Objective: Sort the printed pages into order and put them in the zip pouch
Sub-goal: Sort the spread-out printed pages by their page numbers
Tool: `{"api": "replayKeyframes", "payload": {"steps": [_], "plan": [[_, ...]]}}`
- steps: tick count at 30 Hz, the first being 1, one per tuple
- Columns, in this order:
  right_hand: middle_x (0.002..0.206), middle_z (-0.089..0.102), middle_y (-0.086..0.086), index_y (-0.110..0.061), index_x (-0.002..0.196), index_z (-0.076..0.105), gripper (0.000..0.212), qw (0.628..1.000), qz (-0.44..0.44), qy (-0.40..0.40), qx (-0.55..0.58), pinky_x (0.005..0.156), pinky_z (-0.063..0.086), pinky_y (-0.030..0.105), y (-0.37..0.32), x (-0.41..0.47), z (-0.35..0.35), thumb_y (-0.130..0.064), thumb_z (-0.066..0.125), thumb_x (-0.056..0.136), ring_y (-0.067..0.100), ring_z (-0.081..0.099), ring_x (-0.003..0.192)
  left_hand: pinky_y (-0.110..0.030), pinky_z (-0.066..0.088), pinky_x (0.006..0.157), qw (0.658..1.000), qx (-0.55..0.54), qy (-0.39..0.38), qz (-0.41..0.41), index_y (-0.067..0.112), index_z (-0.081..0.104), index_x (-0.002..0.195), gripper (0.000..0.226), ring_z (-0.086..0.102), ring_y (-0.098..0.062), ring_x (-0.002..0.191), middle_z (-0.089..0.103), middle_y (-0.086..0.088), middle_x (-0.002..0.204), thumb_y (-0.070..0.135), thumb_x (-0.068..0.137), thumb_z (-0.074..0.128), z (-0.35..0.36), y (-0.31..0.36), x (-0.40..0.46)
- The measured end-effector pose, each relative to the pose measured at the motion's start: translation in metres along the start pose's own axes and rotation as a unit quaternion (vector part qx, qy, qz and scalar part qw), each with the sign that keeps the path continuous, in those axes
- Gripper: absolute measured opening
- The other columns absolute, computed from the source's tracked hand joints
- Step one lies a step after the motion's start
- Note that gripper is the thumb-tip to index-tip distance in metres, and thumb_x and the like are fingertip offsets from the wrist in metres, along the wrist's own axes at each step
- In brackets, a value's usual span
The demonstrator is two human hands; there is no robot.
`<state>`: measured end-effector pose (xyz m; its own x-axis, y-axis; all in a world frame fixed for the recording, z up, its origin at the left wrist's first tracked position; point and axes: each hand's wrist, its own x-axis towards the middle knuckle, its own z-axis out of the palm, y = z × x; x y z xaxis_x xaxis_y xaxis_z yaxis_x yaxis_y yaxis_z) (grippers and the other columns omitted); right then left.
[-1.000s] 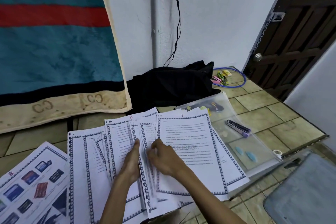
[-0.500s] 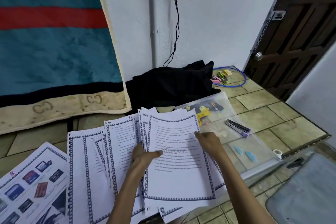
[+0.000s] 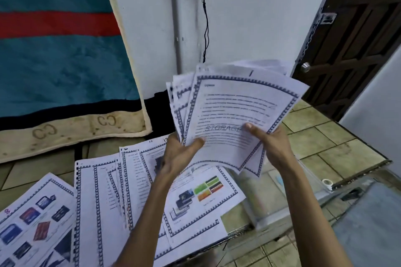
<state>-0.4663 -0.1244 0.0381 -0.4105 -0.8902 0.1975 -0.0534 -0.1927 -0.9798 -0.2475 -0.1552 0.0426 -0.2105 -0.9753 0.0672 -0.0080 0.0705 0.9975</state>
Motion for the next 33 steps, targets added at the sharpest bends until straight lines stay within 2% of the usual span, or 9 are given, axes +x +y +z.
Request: {"api": "replayKeyframes", "payload": {"steps": [2,6,11,16,18,22,26,28,33], "plan": [[0.082,0.075,-0.012,-0.022,0.083,0.071,0.025,1.000,-0.004,-0.007,-0.007,0.078,0.057,0.024,0.005,-0.001,-0.006,0.000,0.074,0.073,0.009,0.071,0.084,-0.003,0.048,0.068,1.000,0.025,-0.009,-0.007,0.032,0.059,0.083,0.030,0.064,0.003,0.074,0.065,0.012,0.091,0.006,0.078,0.072,0.007,-0.011,0.001],[0.080,0.073,-0.015,-0.026,0.080,0.069,0.029,0.992,0.036,-0.051,-0.107,0.079,0.058,0.027,0.025,-0.012,-0.010,-0.002,0.080,0.068,-0.001,0.070,0.075,-0.023,0.051,0.081,0.997,0.063,0.015,-0.051,0.030,0.061,0.081,0.028,0.067,-0.017,0.091,0.067,0.006,0.087,0.010,0.073,0.077,0.009,-0.039,0.002],[0.085,0.074,-0.008,-0.015,0.089,0.071,0.029,0.997,0.009,-0.043,-0.061,0.069,0.055,0.016,0.024,-0.006,0.000,0.001,0.080,0.067,0.004,0.071,0.077,0.001,0.043,0.061,0.996,0.046,0.071,-0.019,0.016,0.057,0.101,0.039,0.059,0.000,0.079,0.062,0.009,0.089,0.002,0.071,0.077,0.005,-0.036,0.006],[0.091,0.070,-0.004,-0.008,0.099,0.068,0.038,0.984,0.065,-0.125,-0.112,0.064,0.052,0.010,0.045,-0.013,0.011,0.002,0.081,0.065,-0.007,0.068,0.073,-0.023,0.047,0.084,0.990,0.102,0.093,-0.031,0.015,0.056,0.117,0.049,0.061,-0.013,0.095,0.063,0.005,0.102,0.008,0.073,0.077,-0.022,-0.051,0.005],[0.097,0.070,0.001,-0.005,0.101,0.067,0.039,0.980,0.109,-0.124,-0.113,0.066,0.055,0.014,0.063,-0.017,0.013,0.000,0.081,0.065,-0.005,0.068,0.073,-0.026,0.046,0.086,0.988,0.114,0.093,-0.042,0.010,0.060,0.116,0.040,0.061,-0.017,0.101,0.063,0.003,0.104,0.008,0.078,0.072,-0.025,-0.062,0.000],[0.101,0.073,0.007,-0.013,0.093,0.069,0.031,0.978,0.167,-0.107,-0.068,0.078,0.059,0.040,0.087,-0.029,0.026,0.002,0.080,0.068,0.016,0.072,0.086,-0.028,0.050,0.088,0.988,0.083,0.109,-0.074,0.014,0.066,0.106,0.036,0.064,-0.017,0.100,0.068,0.002,0.103,0.016,0.072,0.079,-0.019,-0.076,-0.008],[0.085,0.072,-0.003,-0.009,0.092,0.068,0.032,0.981,0.173,-0.084,-0.028,0.062,0.056,0.019,0.088,-0.040,0.050,0.006,0.079,0.066,0.007,0.071,0.072,-0.024,0.048,0.082,0.986,0.042,0.138,-0.082,0.026,0.066,0.088,0.027,0.064,-0.014,0.090,0.068,0.001,0.095,0.008,0.072,0.078,-0.031,-0.074,-0.016],[0.086,0.072,-0.008,-0.012,0.092,0.067,0.034,0.981,0.170,-0.091,-0.026,0.065,0.056,0.020,0.090,-0.045,0.062,0.003,0.081,0.064,0.005,0.071,0.074,-0.024,0.047,0.081,0.984,0.029,0.154,-0.087,0.027,0.064,0.081,0.028,0.063,-0.014,0.088,0.067,0.000,0.094,0.006,0.071,0.079,-0.040,-0.070,-0.020],[0.088,0.070,-0.009,-0.027,0.086,0.064,0.038,0.981,0.143,-0.122,-0.042,0.073,0.057,0.018,0.087,-0.053,0.087,0.001,0.081,0.066,-0.007,0.067,0.072,-0.026,0.045,0.085,0.972,0.011,0.215,-0.098,0.021,0.060,0.088,0.034,0.059,-0.013,0.087,0.064,0.000,0.095,0.006,0.067,0.081,-0.060,-0.059,-0.032]]}}
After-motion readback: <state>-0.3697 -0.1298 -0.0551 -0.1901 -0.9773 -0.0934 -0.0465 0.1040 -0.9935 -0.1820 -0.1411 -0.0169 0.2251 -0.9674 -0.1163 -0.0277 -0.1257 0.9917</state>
